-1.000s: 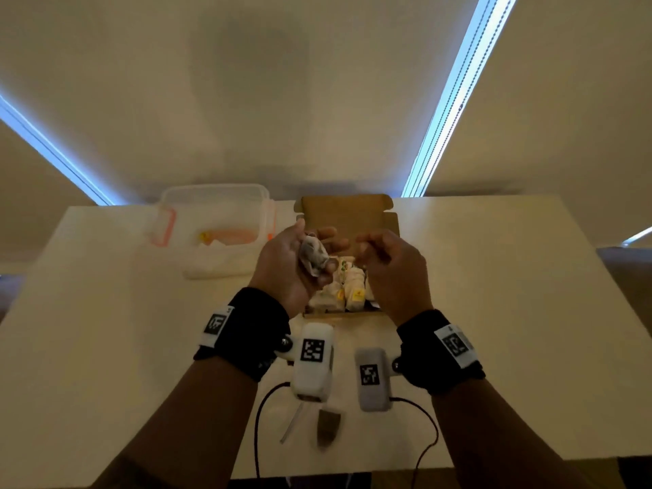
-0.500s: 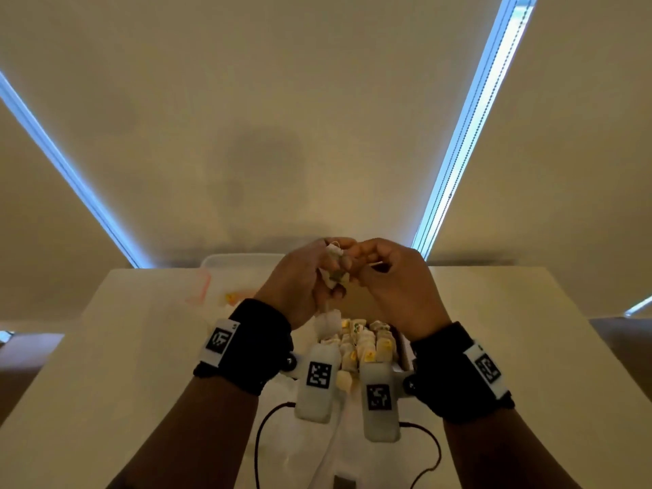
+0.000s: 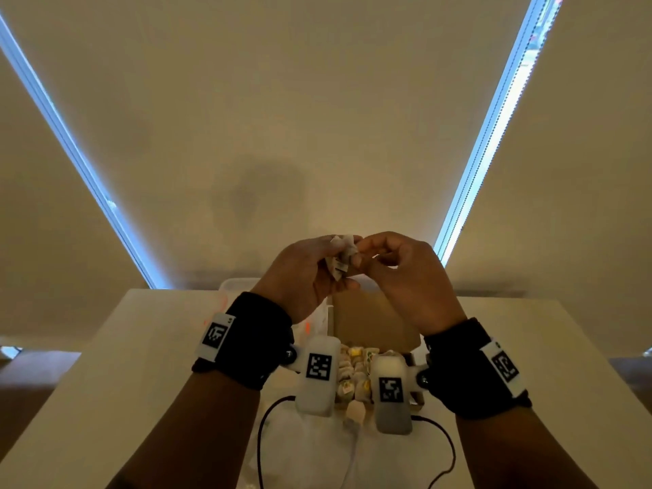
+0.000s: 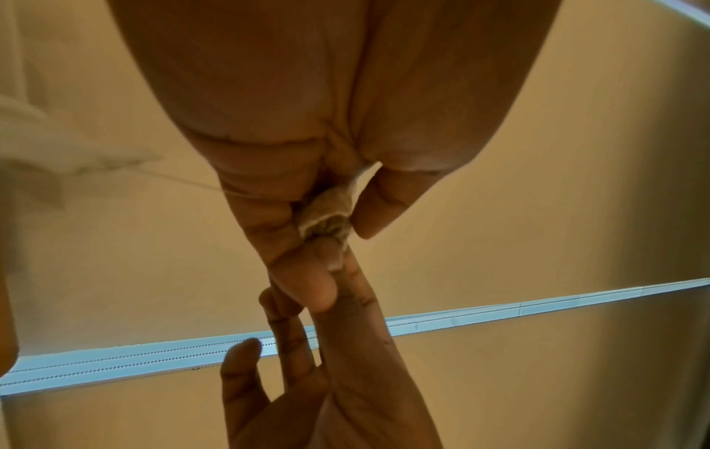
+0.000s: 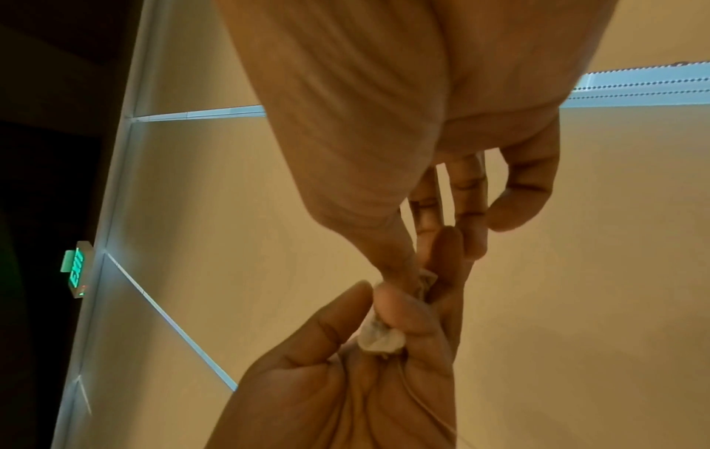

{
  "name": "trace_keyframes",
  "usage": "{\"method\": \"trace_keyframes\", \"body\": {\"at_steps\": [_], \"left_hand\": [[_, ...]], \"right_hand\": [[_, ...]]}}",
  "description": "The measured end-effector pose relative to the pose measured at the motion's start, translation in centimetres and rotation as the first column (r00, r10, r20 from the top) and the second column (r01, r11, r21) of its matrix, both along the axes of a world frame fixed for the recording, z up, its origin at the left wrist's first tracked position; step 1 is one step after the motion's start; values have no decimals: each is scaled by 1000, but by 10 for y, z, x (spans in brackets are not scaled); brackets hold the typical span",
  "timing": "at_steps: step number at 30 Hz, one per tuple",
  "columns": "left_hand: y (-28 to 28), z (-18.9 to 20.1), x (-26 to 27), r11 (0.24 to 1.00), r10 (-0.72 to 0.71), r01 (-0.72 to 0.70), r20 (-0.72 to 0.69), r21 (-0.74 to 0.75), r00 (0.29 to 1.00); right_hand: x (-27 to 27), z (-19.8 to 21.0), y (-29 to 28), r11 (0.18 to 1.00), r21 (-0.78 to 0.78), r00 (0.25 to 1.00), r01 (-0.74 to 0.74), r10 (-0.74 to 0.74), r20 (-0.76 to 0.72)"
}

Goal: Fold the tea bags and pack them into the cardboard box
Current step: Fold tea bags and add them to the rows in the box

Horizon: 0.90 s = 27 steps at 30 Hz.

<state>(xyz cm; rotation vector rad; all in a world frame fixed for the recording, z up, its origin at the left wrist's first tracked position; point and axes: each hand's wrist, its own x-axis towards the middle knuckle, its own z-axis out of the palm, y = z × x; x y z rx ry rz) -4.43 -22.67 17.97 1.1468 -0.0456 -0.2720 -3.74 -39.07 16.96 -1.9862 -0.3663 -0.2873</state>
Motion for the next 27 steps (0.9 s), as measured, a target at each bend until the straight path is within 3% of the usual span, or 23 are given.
{"method": "trace_keyframes", "body": {"at_steps": [2, 5, 8, 10, 13, 19, 27], "left_hand": [[4, 5, -2, 999, -6, 6, -4, -36, 1000], [7, 8, -1, 999, 42, -42, -17, -19, 999], [11, 11, 3, 994, 103, -104, -41, -16, 994], [14, 12, 6, 989, 146, -145, -27, 22, 989], [16, 13, 10, 966, 203, -205, 32, 160, 979], [18, 20, 11, 926, 252, -279, 134, 255, 958], [33, 10, 19, 920, 276, -280, 52, 276, 960]], "right_hand": [[1, 4, 1, 996, 84, 998, 14, -9, -69], [0, 12, 2, 941, 339, 965, 14, 75, -250], [0, 17, 2, 772, 634, 899, 28, 258, -354], [2, 17, 1, 665, 746, 860, 41, 356, -365], [4, 17, 3, 584, 811, 821, 28, 449, -351], [4, 20, 5, 572, 819, 821, 30, 454, -347], [12, 24, -6, 458, 888, 890, 38, 389, -239]]}}
